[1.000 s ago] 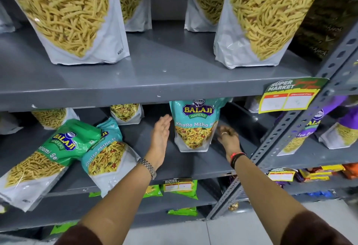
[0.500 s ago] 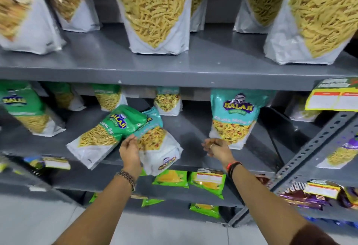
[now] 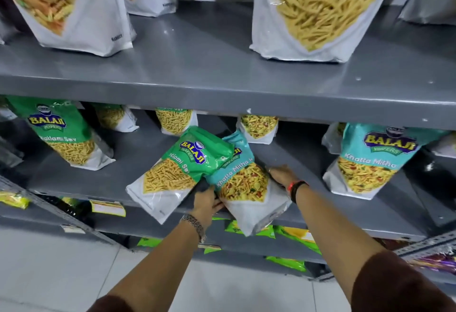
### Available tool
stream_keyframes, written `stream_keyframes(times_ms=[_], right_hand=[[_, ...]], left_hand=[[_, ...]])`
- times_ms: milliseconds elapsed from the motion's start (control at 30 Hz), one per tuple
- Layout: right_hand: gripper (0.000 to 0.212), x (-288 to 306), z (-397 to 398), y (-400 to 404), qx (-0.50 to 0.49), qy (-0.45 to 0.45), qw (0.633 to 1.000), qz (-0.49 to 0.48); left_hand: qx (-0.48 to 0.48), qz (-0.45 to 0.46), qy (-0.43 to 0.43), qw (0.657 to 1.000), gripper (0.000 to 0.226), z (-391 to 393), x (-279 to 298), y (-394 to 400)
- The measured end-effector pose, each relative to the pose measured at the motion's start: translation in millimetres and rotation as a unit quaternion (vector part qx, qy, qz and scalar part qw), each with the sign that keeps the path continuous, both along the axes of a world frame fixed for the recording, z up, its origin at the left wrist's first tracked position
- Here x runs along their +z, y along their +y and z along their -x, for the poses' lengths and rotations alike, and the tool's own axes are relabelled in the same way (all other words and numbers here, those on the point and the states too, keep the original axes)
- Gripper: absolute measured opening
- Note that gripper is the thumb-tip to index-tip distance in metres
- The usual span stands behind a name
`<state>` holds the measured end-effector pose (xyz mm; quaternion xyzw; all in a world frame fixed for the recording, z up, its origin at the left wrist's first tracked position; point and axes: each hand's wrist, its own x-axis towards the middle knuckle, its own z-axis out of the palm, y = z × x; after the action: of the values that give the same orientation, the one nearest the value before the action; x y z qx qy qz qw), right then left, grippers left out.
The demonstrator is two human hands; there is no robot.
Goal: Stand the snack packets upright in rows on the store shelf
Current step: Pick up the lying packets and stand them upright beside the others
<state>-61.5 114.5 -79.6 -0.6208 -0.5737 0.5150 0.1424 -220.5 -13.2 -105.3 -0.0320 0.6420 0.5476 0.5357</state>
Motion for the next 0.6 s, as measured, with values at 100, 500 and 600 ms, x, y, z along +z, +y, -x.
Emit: stream_keyframes(times_ms=[100, 500, 600], right_hand=[[0.038, -2, 4, -4, -0.002, -0.021, 1.0, -0.013], [0.023, 6, -32, -60, -0.131, -0.076, 0.981, -0.121], [0.025, 8, -50, -77, -0.181, -0.048, 0.972, -0.142]], left_hand=[[0.002, -0.016, -0.016, 1.0, 0.044, 6, -6, 1], [-0.125, -0.08, -0.02, 0.989, 0.037, 1, 15, 7], [-0.157, -0.104, -0.014, 0.982, 0.036, -10, 23, 6]])
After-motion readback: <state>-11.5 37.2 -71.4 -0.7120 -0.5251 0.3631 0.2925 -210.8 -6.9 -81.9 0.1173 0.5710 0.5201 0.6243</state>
